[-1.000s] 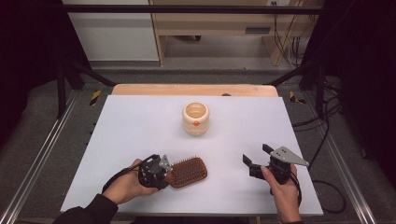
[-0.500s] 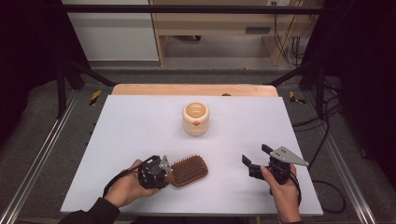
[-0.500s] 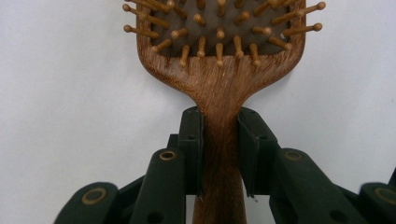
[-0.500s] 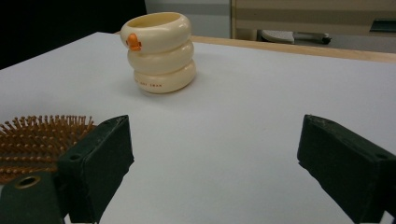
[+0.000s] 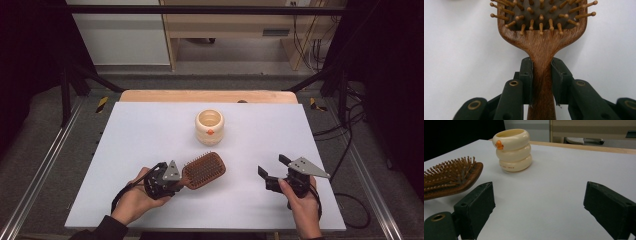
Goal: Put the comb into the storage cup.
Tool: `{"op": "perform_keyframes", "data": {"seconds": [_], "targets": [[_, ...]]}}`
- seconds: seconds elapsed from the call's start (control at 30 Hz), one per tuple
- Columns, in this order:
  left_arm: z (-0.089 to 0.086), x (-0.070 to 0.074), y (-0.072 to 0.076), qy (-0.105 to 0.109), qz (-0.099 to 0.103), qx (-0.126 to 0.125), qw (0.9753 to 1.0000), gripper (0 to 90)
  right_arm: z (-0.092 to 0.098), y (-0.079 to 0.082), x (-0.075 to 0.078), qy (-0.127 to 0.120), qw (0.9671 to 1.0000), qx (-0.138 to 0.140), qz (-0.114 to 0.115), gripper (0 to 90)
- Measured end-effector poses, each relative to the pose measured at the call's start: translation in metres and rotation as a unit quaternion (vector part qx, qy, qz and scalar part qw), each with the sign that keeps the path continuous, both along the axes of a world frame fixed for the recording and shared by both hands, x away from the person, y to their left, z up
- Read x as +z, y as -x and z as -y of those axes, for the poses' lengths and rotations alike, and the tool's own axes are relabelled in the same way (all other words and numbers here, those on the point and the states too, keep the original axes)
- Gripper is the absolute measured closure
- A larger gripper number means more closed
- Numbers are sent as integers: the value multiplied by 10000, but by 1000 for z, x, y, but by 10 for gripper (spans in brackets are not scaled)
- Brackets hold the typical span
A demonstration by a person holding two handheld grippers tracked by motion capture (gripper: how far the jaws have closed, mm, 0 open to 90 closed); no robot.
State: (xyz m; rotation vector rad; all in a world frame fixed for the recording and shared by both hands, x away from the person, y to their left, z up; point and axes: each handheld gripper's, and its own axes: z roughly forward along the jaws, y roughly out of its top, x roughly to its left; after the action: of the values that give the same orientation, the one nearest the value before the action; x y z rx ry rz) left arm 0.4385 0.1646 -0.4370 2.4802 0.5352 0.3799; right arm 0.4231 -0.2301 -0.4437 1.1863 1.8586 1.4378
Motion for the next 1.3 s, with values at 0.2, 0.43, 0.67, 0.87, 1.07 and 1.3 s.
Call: {"op": "perform_keyframes", "data": {"seconds": [0.2, 0.43, 0.67, 0.87, 1.07, 1.3], "targets": [[-4, -3, 3, 650, 565, 268, 9959, 723, -1, 2, 2, -202, 9998, 39, 25, 85], [-9, -7, 3, 1205, 1025, 572, 9857, 724, -14, 2, 4, -599, 9977, 302, 19, 54], [-12, -8, 9, 1451, 1215, 646, 9798, 724, -32, 1, 5, -898, 9952, 359, -137, 63], [-14, -10, 12, 1715, 1315, 654, 9742, 724, -48, 2, 7, -1022, 9935, 451, -206, 78], [-14, -12, 15, 1762, 1459, 688, 9710, 724, -60, 3, 7, -1131, 9913, 615, -271, 75], [-10, -13, 18, 1735, 1548, 635, 9705, 724, -71, 3, 7, -1356, 9867, 830, -341, 72]]}}
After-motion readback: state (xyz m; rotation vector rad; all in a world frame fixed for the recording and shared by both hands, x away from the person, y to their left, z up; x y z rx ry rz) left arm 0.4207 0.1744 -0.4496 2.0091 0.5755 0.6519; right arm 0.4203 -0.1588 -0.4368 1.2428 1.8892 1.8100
